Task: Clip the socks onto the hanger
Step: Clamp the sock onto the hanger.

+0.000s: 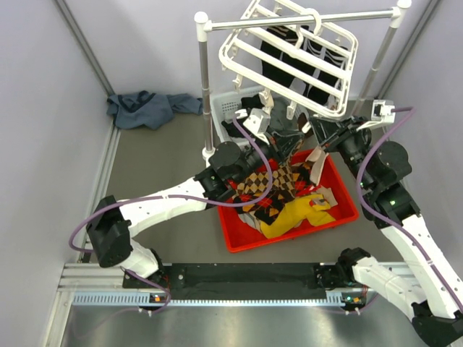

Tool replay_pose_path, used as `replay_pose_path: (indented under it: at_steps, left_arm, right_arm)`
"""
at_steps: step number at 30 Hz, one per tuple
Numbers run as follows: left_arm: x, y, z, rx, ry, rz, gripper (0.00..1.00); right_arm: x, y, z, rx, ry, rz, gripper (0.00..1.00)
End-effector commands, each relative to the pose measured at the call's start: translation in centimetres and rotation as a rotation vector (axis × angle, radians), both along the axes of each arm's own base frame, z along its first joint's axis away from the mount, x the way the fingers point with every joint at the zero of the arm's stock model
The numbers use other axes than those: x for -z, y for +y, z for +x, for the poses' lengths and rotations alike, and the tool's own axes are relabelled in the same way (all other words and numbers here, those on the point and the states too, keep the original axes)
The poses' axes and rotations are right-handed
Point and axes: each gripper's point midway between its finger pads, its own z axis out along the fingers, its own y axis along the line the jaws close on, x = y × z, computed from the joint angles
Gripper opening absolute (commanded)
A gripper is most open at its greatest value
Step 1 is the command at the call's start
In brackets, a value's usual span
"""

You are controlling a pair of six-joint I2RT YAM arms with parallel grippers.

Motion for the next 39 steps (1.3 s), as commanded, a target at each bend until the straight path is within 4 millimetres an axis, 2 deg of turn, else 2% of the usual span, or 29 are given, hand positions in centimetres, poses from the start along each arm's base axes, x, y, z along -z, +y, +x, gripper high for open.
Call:
replay_pose_path:
  at_steps: [1,9,12,13,15,16,22,25,26,29,32,33,34,39]
  left_arm:
    - [-4.2,0.0,-0.8,0.023,-0.066,-0.11,0.0]
    - [-4.9,0.2,-0.8,0.018,-0.082,-0.125,0.0]
    - [-5.0,0.0,-0.8,0.021,-0.085,-0.125,0.0]
    - [-4.8,0.0,-0.7,0.021,-0.083,-0.121,0.0]
    - [-4.6,-0.2,-0.8,0.025,-0.082,-0.114,0.0]
    - [-4.2,-0.3,-0.6,0.024,-0.076,-0.101,0.0]
    - [-3.4,-0.7,-0.3,0.016,-0.072,-0.076,0.06]
    - [-3.5,-0.6,-0.2,0.01,-0.076,-0.072,0.16]
    - [-3.5,-0.6,-0.2,0.008,-0.079,-0.068,0.23]
    - [-3.4,-0.2,-0.1,-0.012,-0.086,-0.051,0.33]
    - [-2.9,0.4,0.0,-0.031,-0.092,-0.006,0.4]
    - [-2.1,0.5,0.1,-0.037,-0.085,0.023,0.45]
    - [-2.4,1.0,-0.1,-0.043,-0.093,0.027,0.47]
    - [-1.2,3.0,0.6,-0.119,-0.107,0.093,0.59]
  right_arm:
    - [-1.0,0.2,-0.3,-0.018,-0.031,0.037,0.0]
    - [-0.6,0.4,-0.2,-0.027,-0.021,0.037,0.02]
    - [-0.7,0.4,-0.3,-0.031,-0.025,0.038,0.13]
    - [-0.7,0.4,-0.3,-0.03,-0.025,0.039,0.2]
    - [-0.7,0.3,-0.3,-0.023,-0.027,0.031,0.26]
    - [-0.6,0.3,-0.3,-0.019,-0.027,0.027,0.33]
    - [-0.8,-0.2,-0.2,0.005,-0.034,0.008,0.49]
    - [-0.9,-0.4,-0.1,0.017,-0.036,-0.004,0.53]
    - [-0.9,-0.6,0.1,0.032,-0.037,-0.009,0.54]
    - [-1.0,-1.2,0.3,0.068,-0.047,-0.029,0.57]
    - [-1.0,-1.9,0.7,0.11,-0.057,-0.06,0.6]
    - [-1.1,-2.1,0.8,0.122,-0.066,-0.079,0.61]
    - [-0.5,-2.2,0.9,0.131,-0.048,-0.101,0.61]
    - [-0.7,-3.7,1.3,0.212,-0.066,-0.157,0.64]
